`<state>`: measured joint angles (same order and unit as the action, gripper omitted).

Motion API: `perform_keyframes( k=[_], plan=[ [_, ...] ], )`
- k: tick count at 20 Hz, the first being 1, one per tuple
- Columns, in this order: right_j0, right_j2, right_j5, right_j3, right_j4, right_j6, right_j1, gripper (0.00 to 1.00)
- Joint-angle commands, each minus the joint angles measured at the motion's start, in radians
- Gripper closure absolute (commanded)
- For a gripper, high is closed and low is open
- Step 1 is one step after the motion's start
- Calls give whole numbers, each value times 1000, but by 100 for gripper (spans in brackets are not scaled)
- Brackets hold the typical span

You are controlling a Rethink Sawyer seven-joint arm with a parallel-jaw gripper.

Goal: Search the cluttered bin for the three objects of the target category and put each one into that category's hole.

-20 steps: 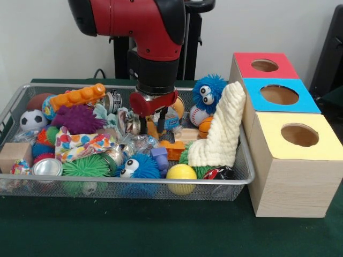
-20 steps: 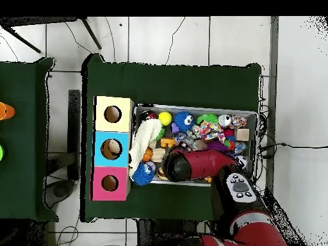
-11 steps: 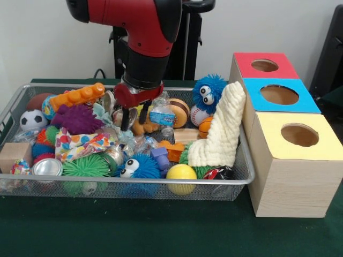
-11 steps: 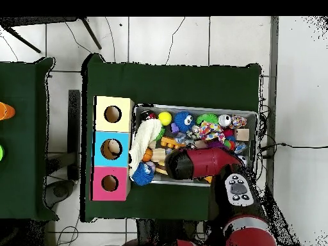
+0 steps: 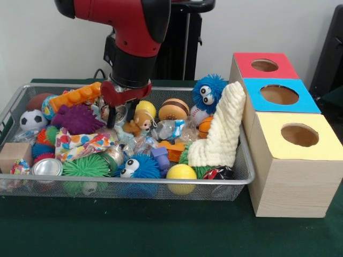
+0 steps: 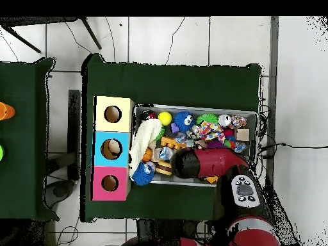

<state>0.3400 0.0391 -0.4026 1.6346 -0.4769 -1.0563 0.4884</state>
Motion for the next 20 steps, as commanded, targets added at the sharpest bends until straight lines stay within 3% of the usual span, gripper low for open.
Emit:
perform_keyframes(
  k=[1, 4, 10, 20],
  plan=[
    [71, -64, -40, -33, 21, -113, -119, 0],
    [96, -113, -7, -34, -2, -58, -141, 0],
    [137, -167, 31, -10, -5, -59, -139, 0],
    [149, -214, -61, 55, 14, -39, -70, 0]
  ],
)
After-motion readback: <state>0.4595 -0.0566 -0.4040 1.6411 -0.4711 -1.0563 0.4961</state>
